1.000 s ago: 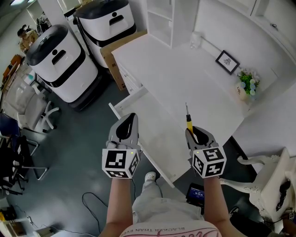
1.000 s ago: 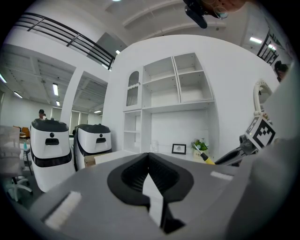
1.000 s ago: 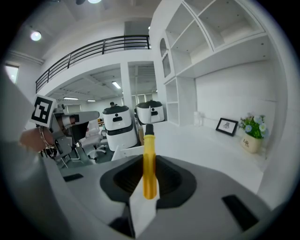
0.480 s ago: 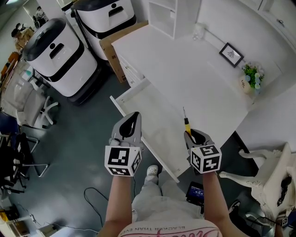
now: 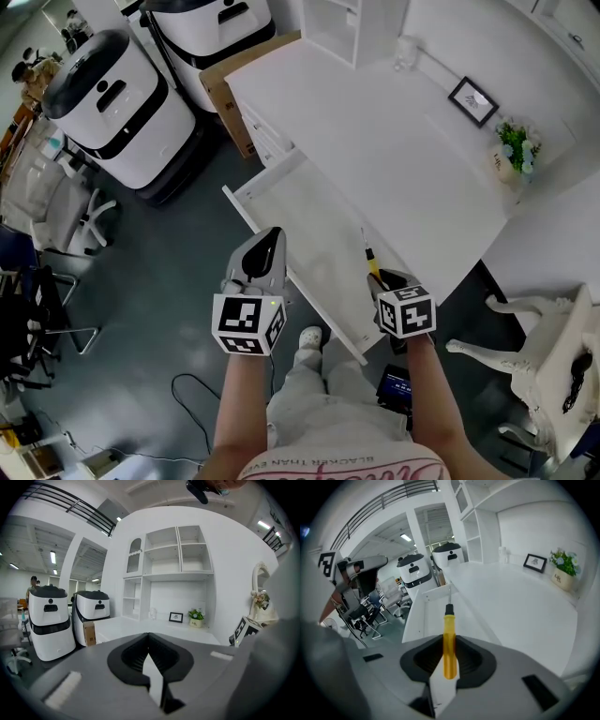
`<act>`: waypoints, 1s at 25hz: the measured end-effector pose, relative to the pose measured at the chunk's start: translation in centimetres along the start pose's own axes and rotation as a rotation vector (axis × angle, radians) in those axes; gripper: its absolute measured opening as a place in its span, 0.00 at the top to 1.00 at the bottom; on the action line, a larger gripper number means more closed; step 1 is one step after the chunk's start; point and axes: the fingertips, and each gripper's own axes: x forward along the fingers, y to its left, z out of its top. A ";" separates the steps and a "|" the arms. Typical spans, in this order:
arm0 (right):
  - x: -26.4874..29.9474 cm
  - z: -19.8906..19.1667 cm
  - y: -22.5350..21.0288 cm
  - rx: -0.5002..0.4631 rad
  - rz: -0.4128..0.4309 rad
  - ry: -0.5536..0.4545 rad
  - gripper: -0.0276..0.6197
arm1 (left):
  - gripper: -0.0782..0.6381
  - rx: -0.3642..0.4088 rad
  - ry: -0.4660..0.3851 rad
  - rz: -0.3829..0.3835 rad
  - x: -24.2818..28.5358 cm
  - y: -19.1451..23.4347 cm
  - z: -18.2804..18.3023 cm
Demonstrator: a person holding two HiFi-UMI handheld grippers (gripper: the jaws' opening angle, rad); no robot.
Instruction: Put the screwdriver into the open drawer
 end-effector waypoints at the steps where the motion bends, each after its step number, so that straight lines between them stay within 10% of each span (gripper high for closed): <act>1: 0.3 -0.3 0.0 0.005 0.003 0.015 0.82 | 0.88 -0.002 0.003 0.001 0.0 0.1 -0.1; 25: 8.6 -9.2 -1.2 0.066 0.049 0.376 0.82 | 0.88 -0.009 0.069 -0.008 1.1 1.0 -2.5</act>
